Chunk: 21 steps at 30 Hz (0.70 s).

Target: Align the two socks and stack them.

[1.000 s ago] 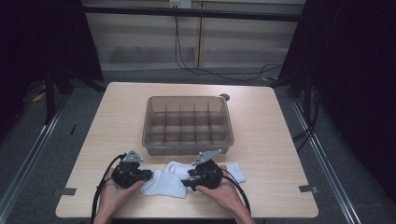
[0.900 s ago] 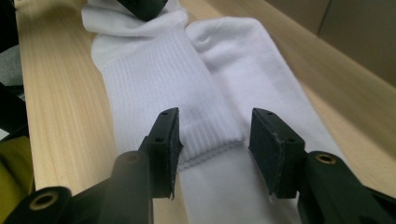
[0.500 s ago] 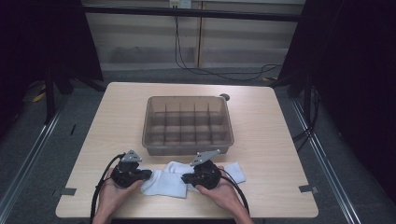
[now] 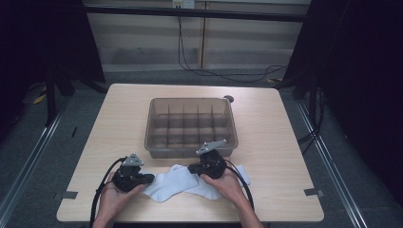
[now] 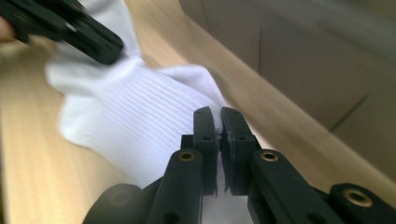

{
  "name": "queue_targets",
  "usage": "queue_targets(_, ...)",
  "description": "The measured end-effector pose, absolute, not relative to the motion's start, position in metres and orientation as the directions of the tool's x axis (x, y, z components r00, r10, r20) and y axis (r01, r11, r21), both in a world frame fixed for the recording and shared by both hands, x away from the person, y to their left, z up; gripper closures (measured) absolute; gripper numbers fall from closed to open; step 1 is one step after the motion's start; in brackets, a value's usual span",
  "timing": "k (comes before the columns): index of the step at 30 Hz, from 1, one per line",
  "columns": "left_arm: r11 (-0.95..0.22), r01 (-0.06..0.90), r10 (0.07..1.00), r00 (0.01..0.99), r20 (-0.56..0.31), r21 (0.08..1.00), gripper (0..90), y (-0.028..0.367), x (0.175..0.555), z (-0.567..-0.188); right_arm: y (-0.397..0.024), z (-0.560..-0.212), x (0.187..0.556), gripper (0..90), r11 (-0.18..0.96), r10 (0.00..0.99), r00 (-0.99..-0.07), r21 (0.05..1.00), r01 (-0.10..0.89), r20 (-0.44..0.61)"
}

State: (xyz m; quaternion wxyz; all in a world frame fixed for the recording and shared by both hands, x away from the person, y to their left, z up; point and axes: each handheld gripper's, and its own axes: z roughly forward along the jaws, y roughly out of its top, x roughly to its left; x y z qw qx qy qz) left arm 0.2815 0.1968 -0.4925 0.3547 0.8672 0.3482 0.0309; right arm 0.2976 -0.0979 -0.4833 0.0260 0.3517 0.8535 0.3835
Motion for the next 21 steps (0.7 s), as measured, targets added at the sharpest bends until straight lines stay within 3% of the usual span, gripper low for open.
queue_targets(4, -0.489, 0.591, 0.616, 0.755, -0.226, 0.642, 82.6, 0.199, 0.281, -0.493, -0.097, -0.493, 0.298, 81.7, 0.465, 0.632, -0.742, 0.658, 0.593, 0.223)
queue_targets(8, -0.484, 0.602, 0.632, 0.743, -0.223, 0.635, 67.2, 0.201, 0.283, -0.488, -0.096, -0.491, 0.297, 74.0, 0.467, 0.647, -0.735, 0.658, 0.591, 0.201)
queue_targets(14, -0.347, 0.622, 0.679, 0.683, -0.269, 0.701, 66.8, 0.231, 0.287, -0.471, -0.101, -0.481, 0.287, 66.3, 0.44, 0.642, -0.738, 0.689, 0.576, 0.207)
queue_targets(21, -0.352, 0.648, 0.771, 0.61, -0.184, 0.676, 70.6, 0.253, 0.291, -0.46, -0.103, -0.477, 0.278, 61.2, 0.439, 0.644, -0.738, 0.695, 0.57, 0.199)
